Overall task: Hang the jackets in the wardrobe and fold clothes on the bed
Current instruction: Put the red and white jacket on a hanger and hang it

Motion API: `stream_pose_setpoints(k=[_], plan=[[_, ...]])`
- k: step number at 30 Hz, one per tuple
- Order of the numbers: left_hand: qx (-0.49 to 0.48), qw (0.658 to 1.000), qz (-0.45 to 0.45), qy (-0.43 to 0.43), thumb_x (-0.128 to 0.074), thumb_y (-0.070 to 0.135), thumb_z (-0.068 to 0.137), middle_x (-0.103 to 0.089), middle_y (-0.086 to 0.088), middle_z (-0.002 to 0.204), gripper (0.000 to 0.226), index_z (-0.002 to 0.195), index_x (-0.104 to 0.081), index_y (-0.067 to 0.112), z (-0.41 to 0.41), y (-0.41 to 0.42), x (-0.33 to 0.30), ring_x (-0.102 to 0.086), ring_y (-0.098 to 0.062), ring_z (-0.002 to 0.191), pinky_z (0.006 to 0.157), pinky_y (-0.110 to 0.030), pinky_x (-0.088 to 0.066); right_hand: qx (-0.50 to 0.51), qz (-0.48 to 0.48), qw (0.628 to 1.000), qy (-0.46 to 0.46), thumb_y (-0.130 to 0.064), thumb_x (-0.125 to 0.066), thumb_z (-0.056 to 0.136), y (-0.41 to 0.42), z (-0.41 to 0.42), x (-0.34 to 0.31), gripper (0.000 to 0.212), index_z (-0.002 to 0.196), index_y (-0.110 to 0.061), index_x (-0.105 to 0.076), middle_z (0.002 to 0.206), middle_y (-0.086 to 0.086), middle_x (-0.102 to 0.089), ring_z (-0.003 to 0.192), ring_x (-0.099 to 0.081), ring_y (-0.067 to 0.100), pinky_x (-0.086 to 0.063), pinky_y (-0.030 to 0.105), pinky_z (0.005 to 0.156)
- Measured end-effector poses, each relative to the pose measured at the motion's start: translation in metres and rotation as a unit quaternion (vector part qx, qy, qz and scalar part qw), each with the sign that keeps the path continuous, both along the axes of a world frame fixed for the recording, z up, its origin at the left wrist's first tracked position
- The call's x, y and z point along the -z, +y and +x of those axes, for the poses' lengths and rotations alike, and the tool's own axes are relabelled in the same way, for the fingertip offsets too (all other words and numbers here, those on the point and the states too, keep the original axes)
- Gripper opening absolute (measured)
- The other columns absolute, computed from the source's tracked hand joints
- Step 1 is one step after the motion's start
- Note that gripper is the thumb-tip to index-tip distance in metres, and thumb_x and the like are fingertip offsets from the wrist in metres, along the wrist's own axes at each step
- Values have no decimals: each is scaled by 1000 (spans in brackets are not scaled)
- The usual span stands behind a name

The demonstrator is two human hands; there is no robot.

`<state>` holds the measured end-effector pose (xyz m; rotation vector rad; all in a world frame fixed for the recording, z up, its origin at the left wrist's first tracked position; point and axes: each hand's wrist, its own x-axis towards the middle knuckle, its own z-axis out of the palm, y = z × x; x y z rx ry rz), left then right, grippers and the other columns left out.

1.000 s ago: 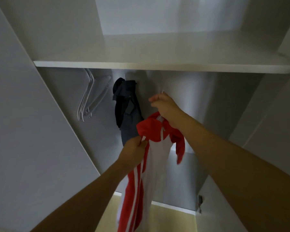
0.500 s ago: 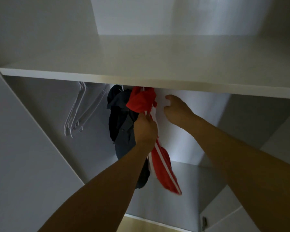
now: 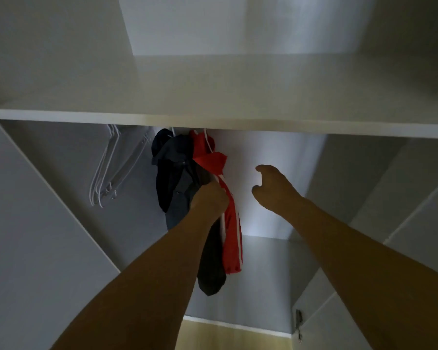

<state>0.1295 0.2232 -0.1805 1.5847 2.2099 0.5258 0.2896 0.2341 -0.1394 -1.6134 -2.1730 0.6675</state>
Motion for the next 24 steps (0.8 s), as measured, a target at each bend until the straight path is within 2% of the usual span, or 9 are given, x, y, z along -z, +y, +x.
stream_pose_setpoints(k=[4, 9, 13, 17, 24], plan=[[124, 987, 34, 96, -39, 26, 103, -60, -16, 120, 33, 123, -52, 3, 25, -59, -3, -59, -31, 109, 91, -41, -50, 48, 3, 999, 24, -10, -54, 91, -57, 42, -4, 60, 147, -8, -33, 149, 13, -36, 134, -39, 27, -31, 33, 111], [257, 957, 93, 96, -42, 27, 102, -50, -12, 138, 42, 139, -43, 7, 54, -100, -5, -48, -28, 125, 105, -38, -40, 122, -18, 992, 11, -11, -55, 92, -130, 94, -2, 61, 148, -9, -31, 151, 13, -33, 134, -40, 28, -32, 30, 110], [321, 931, 138, 101, -40, 29, 102, -48, -9, 141, 44, 141, -42, 10, 86, -103, -14, -46, -26, 127, 104, -36, -39, 205, -34, 978, -4, -13, -53, 93, -175, 122, -1, 61, 150, -11, -28, 154, 10, -29, 135, -38, 25, -29, 25, 107], [398, 894, 175, 108, -38, 27, 102, -53, -7, 134, 37, 134, -48, 11, 111, -111, -22, -51, -25, 119, 92, -33, -44, 288, -29, 957, 2, -13, -53, 93, -218, 131, -1, 59, 148, -13, -32, 151, 7, -34, 129, -45, 26, -35, 31, 107], [516, 828, 202, 88, -38, 26, 101, -55, -9, 128, 33, 128, -50, 9, 148, -162, -37, -52, -27, 115, 90, -36, -46, 383, -18, 923, -24, -12, -53, 91, -310, 136, -5, 55, 144, -14, -37, 149, 6, -38, 132, -42, 25, -33, 30, 108]])
